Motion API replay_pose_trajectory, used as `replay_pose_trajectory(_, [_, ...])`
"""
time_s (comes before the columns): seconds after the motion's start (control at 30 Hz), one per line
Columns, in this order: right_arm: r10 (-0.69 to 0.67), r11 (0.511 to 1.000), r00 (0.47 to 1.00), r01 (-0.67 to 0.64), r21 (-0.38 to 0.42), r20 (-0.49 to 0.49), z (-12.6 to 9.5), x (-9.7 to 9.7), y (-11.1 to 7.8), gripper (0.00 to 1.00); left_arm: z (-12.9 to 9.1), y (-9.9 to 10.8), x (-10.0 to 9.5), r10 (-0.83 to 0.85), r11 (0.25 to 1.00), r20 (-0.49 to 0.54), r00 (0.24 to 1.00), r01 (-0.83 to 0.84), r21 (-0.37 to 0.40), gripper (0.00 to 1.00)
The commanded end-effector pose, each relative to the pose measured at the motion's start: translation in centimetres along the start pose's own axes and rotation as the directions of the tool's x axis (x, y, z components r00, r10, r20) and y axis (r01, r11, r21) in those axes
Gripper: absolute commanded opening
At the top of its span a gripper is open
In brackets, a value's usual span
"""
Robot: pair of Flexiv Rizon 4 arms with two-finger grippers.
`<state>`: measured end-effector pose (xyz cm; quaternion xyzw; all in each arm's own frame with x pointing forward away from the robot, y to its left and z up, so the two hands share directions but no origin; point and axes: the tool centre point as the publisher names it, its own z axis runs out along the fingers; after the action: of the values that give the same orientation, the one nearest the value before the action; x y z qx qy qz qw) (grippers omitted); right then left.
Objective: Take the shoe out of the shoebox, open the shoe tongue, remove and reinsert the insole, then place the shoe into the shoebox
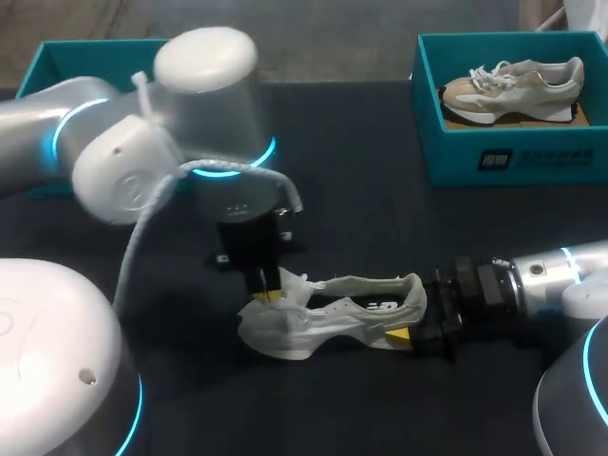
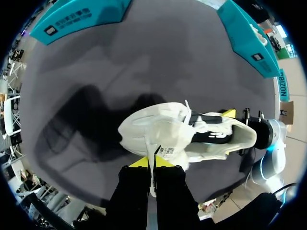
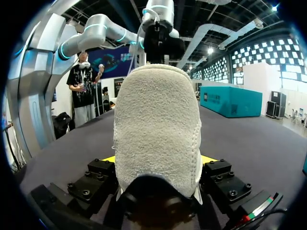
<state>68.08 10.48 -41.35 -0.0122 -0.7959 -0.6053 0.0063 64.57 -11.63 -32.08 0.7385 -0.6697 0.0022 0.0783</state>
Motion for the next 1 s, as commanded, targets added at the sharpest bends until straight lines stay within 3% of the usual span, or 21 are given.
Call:
replay_pose_trajectory(0.03, [0.001, 1.000, 1.000, -0.001, 0.003, 0.001, 0.0, 0.0, 0.0, 0.00, 1.4, -0.4, -1.4, -0.007, 1.000, -0.130, 0.992, 0.005, -0.020, 0.00])
replay_pose_trajectory(0.23, [0.001, 1.000, 1.000, -0.001, 0.003, 0.001, 0.0, 0.0, 0.0, 0.00, 3.4, -0.4, -2.3, -0.021, 0.998, -0.113, 0.993, 0.014, -0.060, 0.00])
replay_pose_trajectory(0.3, [0.001, 1.000, 1.000, -0.001, 0.003, 0.001, 0.0, 0.0, 0.0, 0.00, 3.9, -0.4, -2.7, -0.027, 0.997, -0.110, 0.994, 0.019, -0.072, 0.10])
replay_pose_trajectory(0.47, [0.001, 1.000, 1.000, -0.001, 0.003, 0.001, 0.0, 0.0, 0.0, 0.00, 4.1, -0.2, -3.4, -0.029, 0.996, -0.118, 0.993, 0.019, -0.087, 0.17])
replay_pose_trajectory(0.6, [0.001, 1.000, 1.000, -0.001, 0.003, 0.001, 0.0, 0.0, 0.0, 0.00, 2.7, 0.3, -3.9, -0.004, 0.999, -0.127, 0.992, -0.003, -0.052, 0.47])
replay_pose_trajectory(0.7, [0.001, 1.000, 1.000, -0.001, 0.003, 0.001, 0.0, 0.0, 0.0, 0.00, 0.9, 0.8, -4.2, 0.036, 0.999, -0.145, 0.989, -0.039, -0.019, 0.83])
replay_pose_trajectory(0.77, [0.001, 1.000, 1.000, -0.001, 0.003, 0.001, 0.0, 0.0, 0.0, 0.00, -0.4, 1.1, -4.4, 0.070, 0.998, -0.148, 0.986, -0.070, 0.010, 0.95])
replay_pose_trajectory(0.8, [0.001, 1.000, 1.000, -0.001, 0.003, 0.001, 0.0, 0.0, 0.0, 0.00, -1.0, 1.2, -4.4, 0.098, 0.995, -0.149, 0.984, -0.096, 0.019, 1.00])
replay_pose_trajectory(1.0, [0.001, 1.000, 1.000, -0.001, 0.003, 0.001, 0.0, 0.0, 0.0, 0.00, -4.7, 1.6, -3.7, 0.209, 0.976, -0.159, 0.965, -0.195, 0.096, 1.00])
